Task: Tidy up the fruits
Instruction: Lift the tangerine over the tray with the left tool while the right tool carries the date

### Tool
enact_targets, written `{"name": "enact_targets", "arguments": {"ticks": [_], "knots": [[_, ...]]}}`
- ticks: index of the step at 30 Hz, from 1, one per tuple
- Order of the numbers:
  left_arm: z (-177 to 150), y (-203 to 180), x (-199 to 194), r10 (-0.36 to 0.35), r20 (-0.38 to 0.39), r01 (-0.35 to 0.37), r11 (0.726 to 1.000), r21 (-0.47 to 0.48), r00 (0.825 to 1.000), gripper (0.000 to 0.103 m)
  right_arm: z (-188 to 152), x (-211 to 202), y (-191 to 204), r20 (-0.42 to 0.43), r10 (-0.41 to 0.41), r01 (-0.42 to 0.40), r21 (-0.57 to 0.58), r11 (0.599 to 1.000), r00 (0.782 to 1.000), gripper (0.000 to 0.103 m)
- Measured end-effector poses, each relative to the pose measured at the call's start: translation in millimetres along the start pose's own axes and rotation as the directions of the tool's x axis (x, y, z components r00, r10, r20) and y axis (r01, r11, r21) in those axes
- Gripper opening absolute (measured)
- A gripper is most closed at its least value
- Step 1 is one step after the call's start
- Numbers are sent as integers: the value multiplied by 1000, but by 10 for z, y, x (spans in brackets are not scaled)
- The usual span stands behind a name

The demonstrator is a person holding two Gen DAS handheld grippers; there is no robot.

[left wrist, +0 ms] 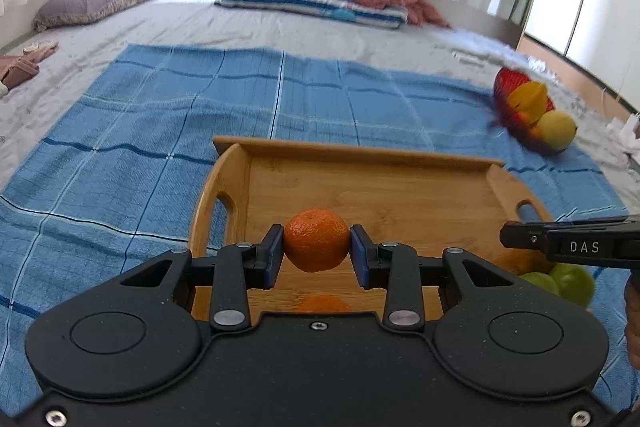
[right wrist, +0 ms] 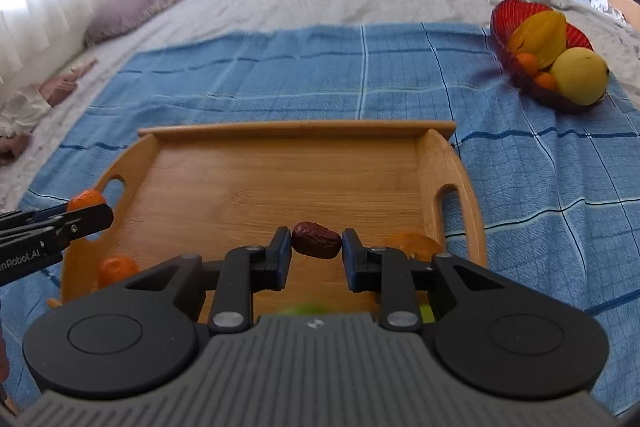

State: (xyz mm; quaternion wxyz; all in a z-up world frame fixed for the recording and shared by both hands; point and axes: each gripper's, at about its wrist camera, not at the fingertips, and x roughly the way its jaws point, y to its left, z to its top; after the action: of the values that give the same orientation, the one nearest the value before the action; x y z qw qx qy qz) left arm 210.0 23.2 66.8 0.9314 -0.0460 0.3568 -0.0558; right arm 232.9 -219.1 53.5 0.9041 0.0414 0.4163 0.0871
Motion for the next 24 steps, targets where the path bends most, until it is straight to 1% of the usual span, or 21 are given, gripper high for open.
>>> {"name": "enact_targets", "arguments": {"ticks": [5, 10, 14, 24], "knots": [[-1, -24, 215, 25, -42, -24, 999, 24, 999, 33, 11, 166, 70, -43, -39, 37, -31, 999, 998, 32], [-3, 0, 362, 25, -81, -25, 1000, 3, 996, 33, -8, 262, 93, -71, -43, 41, -28, 999, 997, 32], [-7, 11, 422, 33, -96, -33, 999, 1, 995, 33, -14, 311, 93, -83, -56, 54, -25, 998, 995, 32], [-10, 26, 533, 52, -118, -52, 999, 0, 992, 33, -39, 395, 101, -104, -50, 48, -25, 999, 993, 33]]}}
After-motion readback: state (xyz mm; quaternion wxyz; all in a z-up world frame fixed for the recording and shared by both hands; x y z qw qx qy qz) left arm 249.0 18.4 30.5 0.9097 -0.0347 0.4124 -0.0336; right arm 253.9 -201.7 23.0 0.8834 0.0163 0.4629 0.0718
